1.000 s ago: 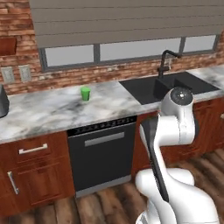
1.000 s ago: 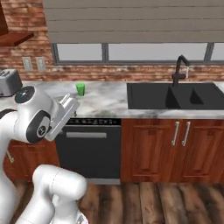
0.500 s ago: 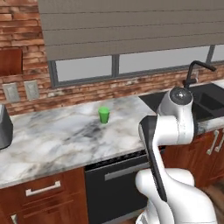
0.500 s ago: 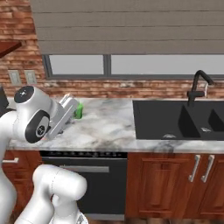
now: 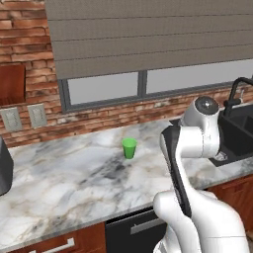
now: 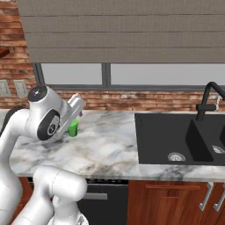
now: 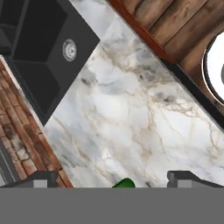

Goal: Move the cup from next to the sink to the open cabinet. Then, move the bowl with the onion to the fridge to clear the area for faucet cleaning.

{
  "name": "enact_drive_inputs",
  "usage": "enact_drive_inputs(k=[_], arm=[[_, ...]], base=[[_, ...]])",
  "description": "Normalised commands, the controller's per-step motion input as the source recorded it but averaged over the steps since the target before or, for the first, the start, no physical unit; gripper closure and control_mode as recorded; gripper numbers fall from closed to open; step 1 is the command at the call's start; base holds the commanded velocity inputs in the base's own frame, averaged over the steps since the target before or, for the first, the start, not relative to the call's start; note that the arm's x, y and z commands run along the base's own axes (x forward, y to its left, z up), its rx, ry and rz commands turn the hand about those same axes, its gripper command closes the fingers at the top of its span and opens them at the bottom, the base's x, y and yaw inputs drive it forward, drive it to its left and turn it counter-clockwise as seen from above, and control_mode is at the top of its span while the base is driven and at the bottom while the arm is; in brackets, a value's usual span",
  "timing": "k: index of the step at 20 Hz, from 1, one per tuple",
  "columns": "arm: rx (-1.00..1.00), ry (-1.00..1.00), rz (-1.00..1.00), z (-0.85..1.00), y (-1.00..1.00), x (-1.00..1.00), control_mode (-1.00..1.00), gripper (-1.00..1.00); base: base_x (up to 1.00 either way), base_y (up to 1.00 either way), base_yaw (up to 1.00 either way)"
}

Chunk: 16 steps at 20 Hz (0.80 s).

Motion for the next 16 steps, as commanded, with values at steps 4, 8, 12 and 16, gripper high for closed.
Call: enact_drive_inputs(k=[4,8,12,16], arm=[[0.27,0.04,0.48,-0.08,-0.35,0.58,-1.00,-1.00],[0.38,0.15,0.53,-0.08,-0.07,0.78,-1.00,-1.00],[0.23,0.26,0.42,-0.29,0.28,1.00,-1.00,-1.00],[0.04,0.15,0.17,-0.11,0.13,0.27,-1.00,-1.00]], base=[[0.00,0.00,0.00],[0.00,0.00,0.00],[0.00,0.00,0.00],[0.00,0.00,0.00]])
